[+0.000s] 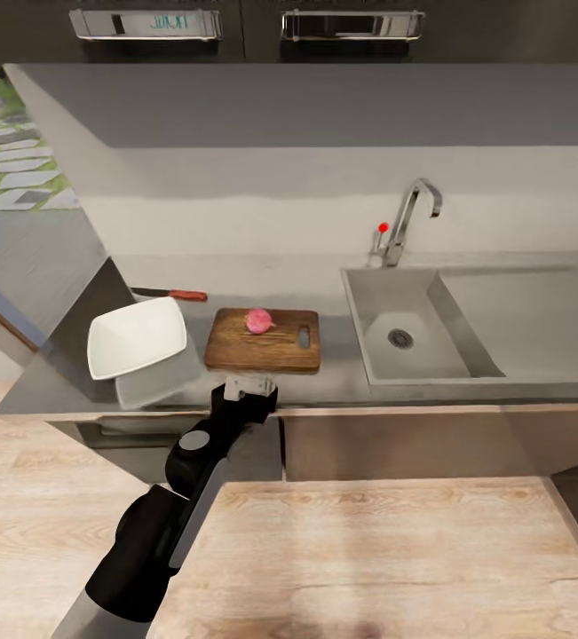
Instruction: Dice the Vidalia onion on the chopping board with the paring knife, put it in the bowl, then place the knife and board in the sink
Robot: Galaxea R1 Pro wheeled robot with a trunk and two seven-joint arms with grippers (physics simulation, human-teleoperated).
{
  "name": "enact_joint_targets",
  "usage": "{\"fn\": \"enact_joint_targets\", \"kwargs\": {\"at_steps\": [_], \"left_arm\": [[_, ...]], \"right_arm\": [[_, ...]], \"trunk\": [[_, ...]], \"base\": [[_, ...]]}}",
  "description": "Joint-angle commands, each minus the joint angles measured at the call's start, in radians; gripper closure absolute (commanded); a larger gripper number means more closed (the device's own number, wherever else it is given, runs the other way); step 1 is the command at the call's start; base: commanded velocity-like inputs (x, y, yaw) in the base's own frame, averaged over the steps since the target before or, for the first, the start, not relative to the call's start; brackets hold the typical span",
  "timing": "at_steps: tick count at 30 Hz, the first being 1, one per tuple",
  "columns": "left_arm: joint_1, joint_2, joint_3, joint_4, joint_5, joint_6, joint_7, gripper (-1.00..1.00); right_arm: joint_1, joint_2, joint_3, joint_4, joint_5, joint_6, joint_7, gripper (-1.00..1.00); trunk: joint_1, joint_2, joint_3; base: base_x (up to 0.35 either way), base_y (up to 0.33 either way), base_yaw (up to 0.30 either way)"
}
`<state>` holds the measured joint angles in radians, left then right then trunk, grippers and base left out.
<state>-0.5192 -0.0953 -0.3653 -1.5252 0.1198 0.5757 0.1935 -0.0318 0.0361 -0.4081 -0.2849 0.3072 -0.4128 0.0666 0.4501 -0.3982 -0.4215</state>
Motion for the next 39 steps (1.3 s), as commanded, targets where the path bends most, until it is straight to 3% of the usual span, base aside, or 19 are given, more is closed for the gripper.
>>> {"fn": "enact_joint_targets", "kwargs": {"at_steps": [1,12,20,22,24,27,35,37,39], "left_arm": [[-0.001,0.000,-0.001,-0.001,0.011,0.004,0.009,-1.00],[0.000,0.000,-0.001,0.001,0.011,0.004,0.008,-1.00],[0.092,0.019,-0.001,-0.003,0.011,-0.021,0.005,-1.00],[0.143,0.038,-0.001,-0.004,0.011,-0.084,0.004,-1.00],[0.226,0.065,-0.001,-0.004,0.011,-0.196,0.004,-1.00],[0.301,0.095,-0.001,-0.004,0.011,-0.279,0.004,-1.00],[0.609,0.234,-0.001,-0.001,0.009,-0.543,0.004,-1.00],[0.710,0.273,-0.001,0.005,0.007,-0.644,0.004,-1.00],[0.790,0.305,-0.001,0.048,0.004,-0.835,0.007,-1.00]], "right_arm": [[0.000,0.001,-0.008,0.000,0.004,-0.003,0.007,-1.00],[0.000,0.001,-0.008,0.000,0.004,-0.003,0.007,-1.00],[0.000,0.001,-0.009,0.000,0.004,-0.003,0.006,-1.00],[0.000,0.001,-0.008,0.000,0.004,-0.003,0.006,-1.00],[0.000,0.001,-0.008,0.000,0.004,-0.003,0.006,-1.00],[0.000,0.001,-0.009,0.000,0.004,-0.003,0.006,-1.00],[0.000,0.000,-0.010,-0.001,0.003,-0.004,0.006,-1.00],[0.000,-0.001,-0.011,-0.002,0.004,-0.005,0.007,-1.00],[0.000,-0.003,-0.012,-0.006,0.004,-0.006,0.007,-1.00]], "trunk": [[0.000,-0.002,-0.002],[0.000,-0.002,-0.002],[0.000,-0.002,-0.002],[0.000,-0.002,-0.002],[0.000,-0.002,-0.002],[0.000,-0.002,-0.002],[0.000,-0.002,-0.002],[0.000,-0.002,-0.002],[0.000,-0.002,-0.002]], "base": [[-0.338,0.000,0.000],[-0.279,0.000,0.000],[-0.028,0.000,0.000],[-0.003,0.000,0.000],[-0.001,0.000,0.000],[0.000,0.000,0.000],[0.000,0.000,0.000],[0.000,0.000,0.000],[0.000,0.000,0.000]]}}
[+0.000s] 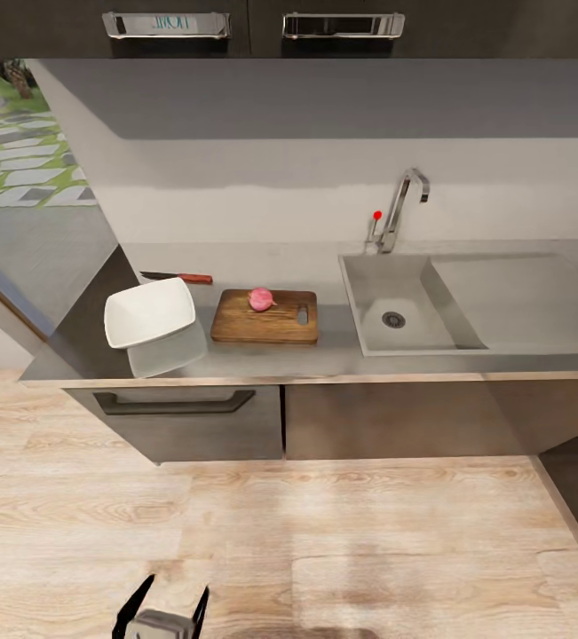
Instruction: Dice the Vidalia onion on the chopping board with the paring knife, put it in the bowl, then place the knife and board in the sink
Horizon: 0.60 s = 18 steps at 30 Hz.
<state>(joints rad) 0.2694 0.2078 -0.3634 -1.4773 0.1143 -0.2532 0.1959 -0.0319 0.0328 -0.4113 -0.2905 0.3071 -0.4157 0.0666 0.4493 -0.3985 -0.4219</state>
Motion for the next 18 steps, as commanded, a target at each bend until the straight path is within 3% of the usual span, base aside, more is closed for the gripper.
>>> {"fn": "enact_joint_targets", "kwargs": {"at_steps": [1,2,5,8,10,14,18], "left_arm": [[0.028,0.010,-0.003,0.031,0.009,-0.094,0.005,-1.00],[0.050,0.016,-0.003,0.067,0.009,-0.174,0.006,-1.00],[0.080,0.022,-0.003,0.171,0.008,-0.324,0.008,-1.00],[0.088,0.023,0.001,0.274,0.008,-0.411,0.009,-1.00],[0.093,0.019,0.009,0.437,0.010,-0.514,0.011,-1.00],[0.093,-0.002,0.018,0.554,0.013,-0.551,0.013,-1.00],[0.092,-0.033,0.065,0.654,0.017,-0.563,0.013,-1.00]], "right_arm": [[0.000,0.000,-0.009,-0.003,0.004,-0.003,0.007,-1.00],[0.000,-0.001,-0.009,-0.005,0.004,-0.003,0.007,-1.00],[0.000,-0.006,-0.009,-0.013,0.005,-0.004,0.006,-1.00],[0.000,-0.008,-0.009,-0.042,0.006,-0.004,0.005,-1.00],[0.000,-0.008,-0.009,-0.090,0.006,-0.003,0.000,-1.00],[0.000,-0.007,-0.010,-0.104,0.005,-0.004,-0.002,-1.00],[0.000,-0.007,-0.012,-0.107,0.004,-0.005,0.000,-1.00]], "trunk": [[0.001,-0.001,-0.001],[0.001,-0.001,-0.001],[0.001,-0.001,-0.001],[0.001,-0.001,-0.001],[0.001,-0.001,-0.001],[0.001,-0.001,-0.001],[0.001,-0.001,0.001]], "base": [[0.000,0.000,0.000],[0.000,0.000,0.000],[0.000,0.000,0.000],[0.000,0.000,0.000],[0.000,0.000,0.000],[0.000,0.000,0.000],[0.000,0.000,0.000]]}}
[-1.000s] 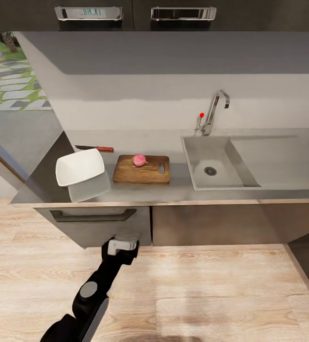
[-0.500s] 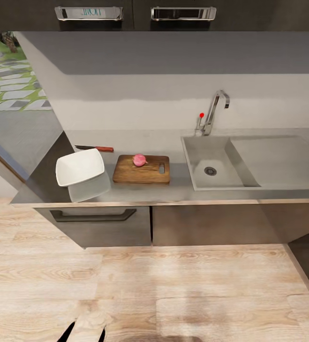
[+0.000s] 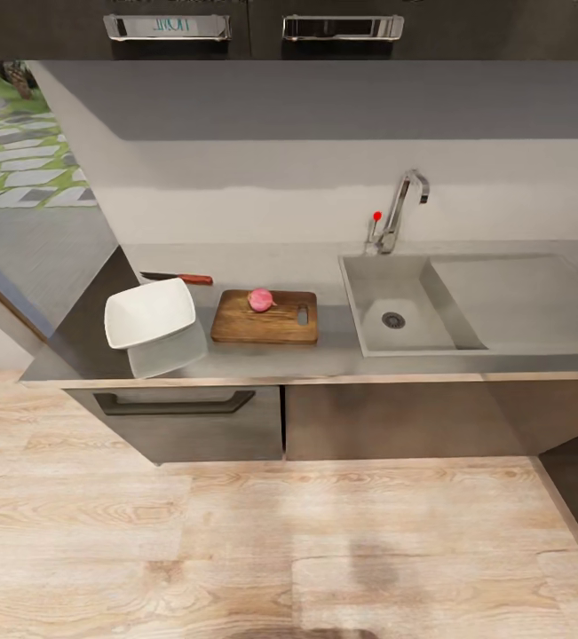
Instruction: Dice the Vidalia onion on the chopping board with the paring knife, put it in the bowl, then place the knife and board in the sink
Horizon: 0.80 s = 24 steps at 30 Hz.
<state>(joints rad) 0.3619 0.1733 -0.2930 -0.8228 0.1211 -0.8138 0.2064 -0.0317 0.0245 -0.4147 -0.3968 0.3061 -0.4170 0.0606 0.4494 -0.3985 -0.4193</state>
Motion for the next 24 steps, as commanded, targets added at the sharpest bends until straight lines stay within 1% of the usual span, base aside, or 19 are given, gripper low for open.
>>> {"fn": "enact_joint_targets", "kwargs": {"at_steps": [1,5,7,12,24], "left_arm": [[-0.001,-0.004,-0.001,0.018,0.010,-0.003,0.002,-1.00],[-0.005,-0.015,0.005,0.083,0.011,-0.004,0.002,-1.00],[-0.005,-0.019,0.005,0.099,0.011,-0.004,0.002,-1.00],[-0.006,-0.026,0.006,0.126,0.011,-0.004,0.002,-1.00],[-0.004,-0.030,0.006,0.182,0.012,-0.004,0.004,-1.00]], "right_arm": [[0.000,0.002,-0.009,0.001,0.005,-0.003,0.007,-1.00],[0.000,0.006,-0.008,0.007,0.005,-0.003,0.008,-1.00],[0.000,0.006,-0.007,0.008,0.005,-0.003,0.008,-1.00],[0.000,0.006,-0.007,0.010,0.005,-0.003,0.008,-1.00],[0.000,0.004,-0.007,0.012,0.005,-0.003,0.008,-1.00]], "trunk": [[0.001,-0.002,0.000],[0.001,-0.002,0.006],[0.001,-0.002,0.009],[0.001,-0.002,0.017],[0.001,-0.002,0.036]], "base": [[0.000,0.000,0.000],[0.000,0.000,0.000],[0.000,0.000,0.000],[0.000,0.000,0.000],[0.000,0.000,0.000]]}}
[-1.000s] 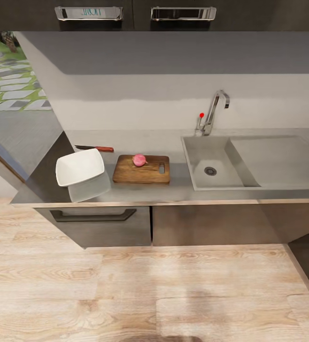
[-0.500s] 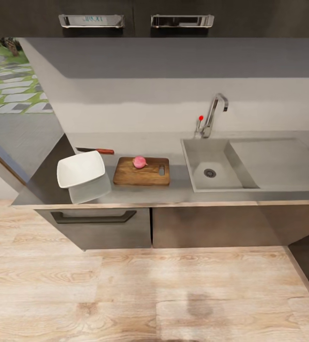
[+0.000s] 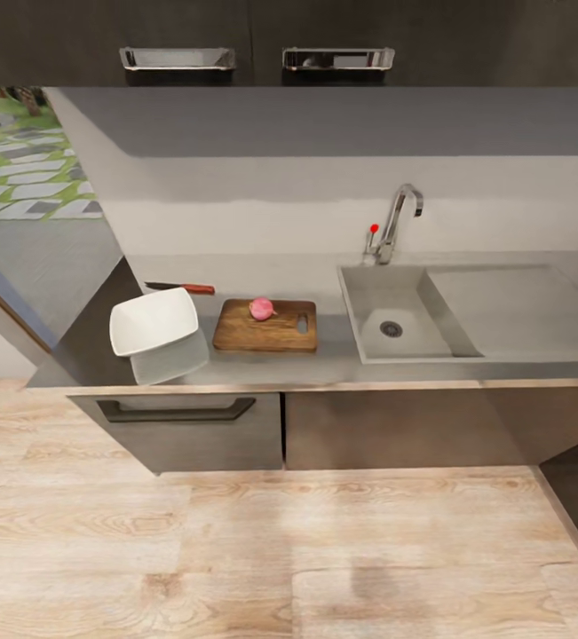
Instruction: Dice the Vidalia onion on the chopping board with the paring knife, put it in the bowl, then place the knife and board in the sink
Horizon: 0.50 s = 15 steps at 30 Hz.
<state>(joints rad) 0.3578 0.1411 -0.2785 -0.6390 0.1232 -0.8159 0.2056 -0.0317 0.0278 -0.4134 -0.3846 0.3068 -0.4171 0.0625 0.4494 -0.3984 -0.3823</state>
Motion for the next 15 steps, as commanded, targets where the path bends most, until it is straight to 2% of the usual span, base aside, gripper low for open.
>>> {"fn": "enact_joint_targets", "kwargs": {"at_steps": [1,4,10,15], "left_arm": [[0.000,0.002,-0.008,0.003,0.011,-0.001,0.005,-1.00],[0.000,0.002,-0.008,0.014,0.011,-0.001,0.005,-1.00],[-0.002,0.001,-0.008,0.023,0.012,0.000,0.005,-1.00],[-0.002,-0.003,-0.008,0.024,0.011,0.000,0.004,-1.00]], "right_arm": [[0.000,0.001,-0.008,0.000,0.005,-0.003,0.007,-1.00],[0.000,0.000,-0.008,0.000,0.005,-0.003,0.007,-1.00],[0.000,0.000,-0.008,0.000,0.005,-0.003,0.007,-1.00],[0.000,0.000,-0.008,0.000,0.005,-0.003,0.007,-1.00]], "trunk": [[0.001,-0.002,0.000],[0.001,-0.002,0.005],[0.001,-0.002,0.014],[0.001,-0.002,0.022]], "base": [[0.000,0.046,0.000],[0.000,0.128,0.000],[0.000,0.246,0.000],[0.000,0.079,0.000]]}}
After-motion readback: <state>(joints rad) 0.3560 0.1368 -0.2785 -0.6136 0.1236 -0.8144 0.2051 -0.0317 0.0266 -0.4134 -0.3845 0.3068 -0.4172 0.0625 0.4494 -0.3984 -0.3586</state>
